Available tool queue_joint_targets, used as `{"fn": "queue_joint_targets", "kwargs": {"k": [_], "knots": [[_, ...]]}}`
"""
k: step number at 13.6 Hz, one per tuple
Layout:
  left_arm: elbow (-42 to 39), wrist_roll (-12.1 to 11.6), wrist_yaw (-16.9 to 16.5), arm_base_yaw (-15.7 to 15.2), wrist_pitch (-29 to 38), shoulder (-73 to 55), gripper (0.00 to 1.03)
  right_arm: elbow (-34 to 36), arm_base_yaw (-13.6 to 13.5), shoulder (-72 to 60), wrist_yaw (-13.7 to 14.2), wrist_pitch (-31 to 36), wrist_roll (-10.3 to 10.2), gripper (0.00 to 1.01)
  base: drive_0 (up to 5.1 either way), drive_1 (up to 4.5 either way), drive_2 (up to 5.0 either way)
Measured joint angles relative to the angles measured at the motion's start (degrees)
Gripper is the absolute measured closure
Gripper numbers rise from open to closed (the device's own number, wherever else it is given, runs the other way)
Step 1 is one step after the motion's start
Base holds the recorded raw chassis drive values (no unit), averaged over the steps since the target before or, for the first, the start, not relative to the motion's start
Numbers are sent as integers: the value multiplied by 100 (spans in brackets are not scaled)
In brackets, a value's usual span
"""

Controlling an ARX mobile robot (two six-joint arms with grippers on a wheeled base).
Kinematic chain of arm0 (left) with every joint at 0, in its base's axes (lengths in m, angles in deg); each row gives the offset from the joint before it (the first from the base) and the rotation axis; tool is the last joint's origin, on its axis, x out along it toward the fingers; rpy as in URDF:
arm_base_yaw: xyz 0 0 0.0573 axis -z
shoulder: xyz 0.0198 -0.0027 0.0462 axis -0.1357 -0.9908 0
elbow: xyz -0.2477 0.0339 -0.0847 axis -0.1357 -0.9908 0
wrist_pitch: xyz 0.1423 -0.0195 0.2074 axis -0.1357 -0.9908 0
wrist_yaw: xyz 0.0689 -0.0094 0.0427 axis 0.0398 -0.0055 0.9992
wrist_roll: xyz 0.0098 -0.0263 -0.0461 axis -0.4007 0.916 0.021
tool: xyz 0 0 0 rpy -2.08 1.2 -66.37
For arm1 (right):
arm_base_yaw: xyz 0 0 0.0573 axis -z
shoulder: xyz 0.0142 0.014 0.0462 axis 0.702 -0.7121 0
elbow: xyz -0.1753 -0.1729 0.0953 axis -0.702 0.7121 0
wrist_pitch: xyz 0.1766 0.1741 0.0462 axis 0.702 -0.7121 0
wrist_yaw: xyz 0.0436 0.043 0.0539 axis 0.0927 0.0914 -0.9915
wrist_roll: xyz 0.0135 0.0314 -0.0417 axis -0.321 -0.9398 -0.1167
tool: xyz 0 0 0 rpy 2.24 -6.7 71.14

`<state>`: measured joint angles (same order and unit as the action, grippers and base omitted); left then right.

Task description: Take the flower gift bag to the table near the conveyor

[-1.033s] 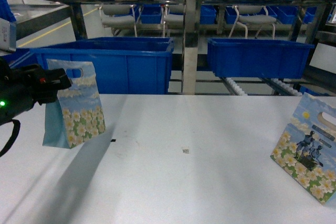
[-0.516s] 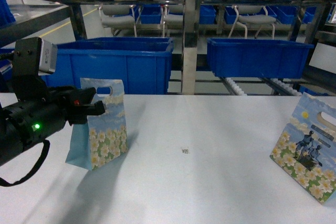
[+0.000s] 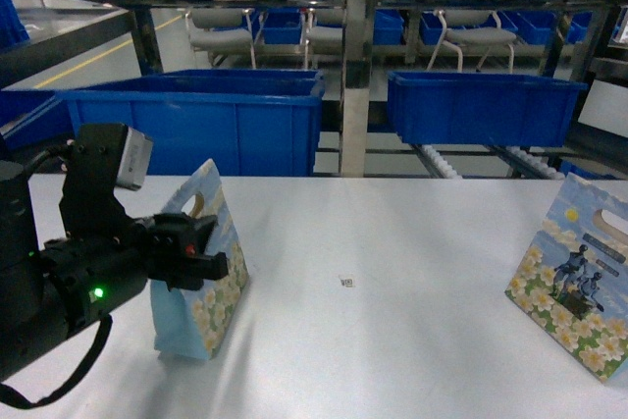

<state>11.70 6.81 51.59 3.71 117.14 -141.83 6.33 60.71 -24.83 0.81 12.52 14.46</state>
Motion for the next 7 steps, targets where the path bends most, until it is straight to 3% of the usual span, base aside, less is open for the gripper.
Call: {"fn": "queue_joint_targets", "kwargs": {"k": [5, 7], "knots": [[90, -181, 208, 315, 37, 280, 4, 0, 0, 0, 0, 0, 0, 3, 0, 0, 0], [66, -273, 190, 334, 26, 570, 5, 0, 0, 0, -2, 0, 0, 3, 0, 0, 0]]}}
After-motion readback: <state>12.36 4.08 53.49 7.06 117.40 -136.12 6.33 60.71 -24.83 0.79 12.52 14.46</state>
